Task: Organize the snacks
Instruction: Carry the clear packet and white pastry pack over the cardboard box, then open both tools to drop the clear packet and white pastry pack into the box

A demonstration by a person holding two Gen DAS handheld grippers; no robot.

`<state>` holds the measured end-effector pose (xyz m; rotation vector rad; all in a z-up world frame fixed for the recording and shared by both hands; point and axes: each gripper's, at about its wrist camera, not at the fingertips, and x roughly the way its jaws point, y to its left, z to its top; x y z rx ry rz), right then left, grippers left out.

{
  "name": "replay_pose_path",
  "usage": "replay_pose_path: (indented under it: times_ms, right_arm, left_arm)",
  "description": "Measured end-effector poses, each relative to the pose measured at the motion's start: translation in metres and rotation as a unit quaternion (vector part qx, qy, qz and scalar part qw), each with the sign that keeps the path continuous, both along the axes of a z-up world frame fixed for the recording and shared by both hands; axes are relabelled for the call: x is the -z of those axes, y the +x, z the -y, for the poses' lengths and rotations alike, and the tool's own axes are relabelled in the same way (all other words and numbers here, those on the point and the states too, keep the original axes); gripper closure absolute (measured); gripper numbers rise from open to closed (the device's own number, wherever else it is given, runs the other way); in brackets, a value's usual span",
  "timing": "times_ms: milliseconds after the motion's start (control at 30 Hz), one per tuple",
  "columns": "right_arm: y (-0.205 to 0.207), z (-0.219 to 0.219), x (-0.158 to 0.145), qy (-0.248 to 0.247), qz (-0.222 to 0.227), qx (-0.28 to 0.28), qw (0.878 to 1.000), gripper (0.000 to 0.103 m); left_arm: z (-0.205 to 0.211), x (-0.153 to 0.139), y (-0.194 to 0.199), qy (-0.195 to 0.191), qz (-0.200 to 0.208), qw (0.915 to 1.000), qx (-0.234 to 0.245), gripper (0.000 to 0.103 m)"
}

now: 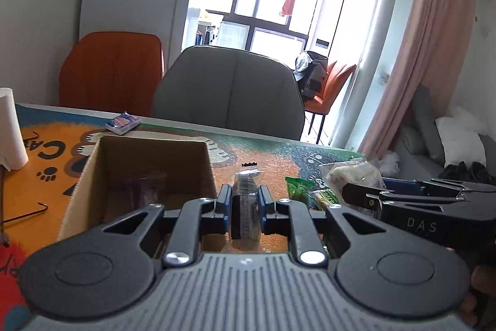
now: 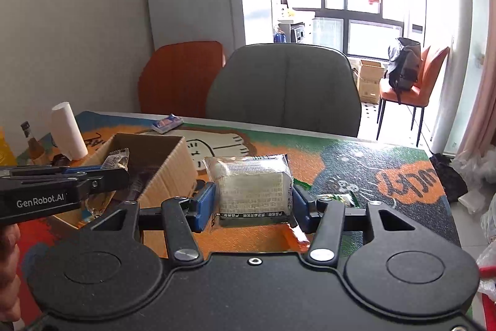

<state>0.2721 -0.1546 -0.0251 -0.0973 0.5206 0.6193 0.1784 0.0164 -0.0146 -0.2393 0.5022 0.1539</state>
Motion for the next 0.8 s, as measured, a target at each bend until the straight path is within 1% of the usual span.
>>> replay_pose_path:
  times_ms: [400,700,800]
  right_arm:
    - [-0.016,-0.04,-0.01,0.002,0.012,-0.033,0.999,0.053]
    - [-0.026,-0.066,-0.011,-0.008,0.016,-0.051,0.999,0.053]
    - [-0.026,-0.074,-0.011,-0.01,0.015,-0.053,0.998,0.053]
  left_arm:
    - [-0.037,-0.004,-0.023,-0.004,0.005,0.9993,-0.036,0.087]
    - [-0.063,0.004,-0.028,-0.02,-0.003,0.9984,-0.052,0.087]
    - [-0.072,0.011,-0.027,-0.031,-0.01,0.998,-0.054,0.086]
